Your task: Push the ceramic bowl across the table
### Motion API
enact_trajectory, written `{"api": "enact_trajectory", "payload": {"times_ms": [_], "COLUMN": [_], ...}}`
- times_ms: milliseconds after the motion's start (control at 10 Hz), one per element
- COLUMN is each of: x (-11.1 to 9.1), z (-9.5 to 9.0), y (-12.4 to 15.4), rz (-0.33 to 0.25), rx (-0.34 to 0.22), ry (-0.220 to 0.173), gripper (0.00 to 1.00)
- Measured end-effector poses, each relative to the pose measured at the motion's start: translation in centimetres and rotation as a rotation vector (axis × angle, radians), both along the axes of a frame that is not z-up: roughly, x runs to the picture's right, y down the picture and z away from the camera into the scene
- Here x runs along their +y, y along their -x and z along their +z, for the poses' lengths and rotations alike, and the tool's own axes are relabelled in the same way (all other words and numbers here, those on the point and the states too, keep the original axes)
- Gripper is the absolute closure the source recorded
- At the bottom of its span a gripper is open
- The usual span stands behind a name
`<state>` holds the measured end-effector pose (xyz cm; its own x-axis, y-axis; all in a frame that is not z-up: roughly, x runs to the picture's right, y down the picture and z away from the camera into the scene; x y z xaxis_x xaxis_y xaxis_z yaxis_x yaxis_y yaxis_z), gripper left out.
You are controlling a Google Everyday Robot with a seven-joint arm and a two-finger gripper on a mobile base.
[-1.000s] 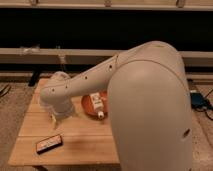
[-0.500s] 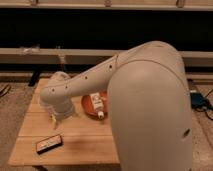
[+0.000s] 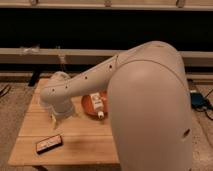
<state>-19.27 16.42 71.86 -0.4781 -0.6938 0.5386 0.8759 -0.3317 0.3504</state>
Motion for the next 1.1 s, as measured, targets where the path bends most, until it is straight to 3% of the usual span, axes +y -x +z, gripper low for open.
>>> {"api": "enact_trajectory", "payload": {"times_ms": [800,900,1100], "x": [-0.1,-0.1,-1.5], "z": [0.3,0.9,3.9], "y": [0.2,0.1,-0.8], "rz": [-0.005,-0.009,-0.024], "rx": [-0.008,-0.011,-0.015], "ry": [0.009,0.015,0.023], "gripper": [0.2,0.2,0.2]}}
